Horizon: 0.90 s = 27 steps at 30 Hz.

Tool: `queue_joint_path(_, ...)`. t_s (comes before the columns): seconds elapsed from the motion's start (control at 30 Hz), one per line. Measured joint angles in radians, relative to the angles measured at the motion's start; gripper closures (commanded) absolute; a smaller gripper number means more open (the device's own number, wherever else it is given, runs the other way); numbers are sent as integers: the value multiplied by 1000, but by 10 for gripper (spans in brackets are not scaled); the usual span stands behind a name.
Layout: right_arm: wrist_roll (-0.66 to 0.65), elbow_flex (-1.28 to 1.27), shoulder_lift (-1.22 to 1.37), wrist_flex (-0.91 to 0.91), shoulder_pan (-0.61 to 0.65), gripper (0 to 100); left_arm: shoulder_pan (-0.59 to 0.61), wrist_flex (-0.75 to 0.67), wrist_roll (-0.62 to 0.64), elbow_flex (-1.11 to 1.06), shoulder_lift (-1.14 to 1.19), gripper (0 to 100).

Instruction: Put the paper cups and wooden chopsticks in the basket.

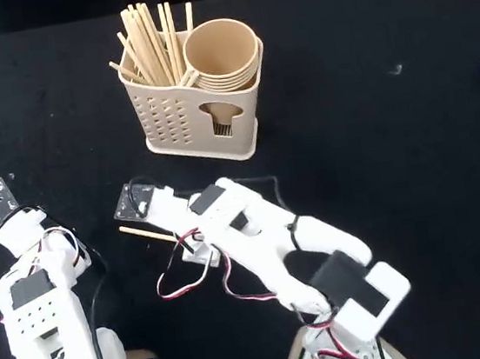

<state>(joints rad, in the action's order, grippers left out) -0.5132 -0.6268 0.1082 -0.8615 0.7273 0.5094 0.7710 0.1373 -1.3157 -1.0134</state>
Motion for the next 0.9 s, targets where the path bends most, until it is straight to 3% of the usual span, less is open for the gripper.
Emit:
queue_joint_path(0.07, 2, 26, 23, -5, 0, 789, 0, 0, 0, 0, 0, 866)
queue_joint_path(0.17, 2, 58, 43, -28, -2, 998, 0, 0, 0, 0, 0, 866)
queue_joint_path(0.23, 2, 71, 44, -21, -8, 965, 0, 0, 0, 0, 0, 866)
queue_joint_path(0.53, 0, 72, -14, -80, -5, 988, 0, 0, 0, 0, 0, 866)
queue_joint_path(0.9, -26, 72, -479, -218, -132, 987, 0, 0, 0, 0, 0, 866)
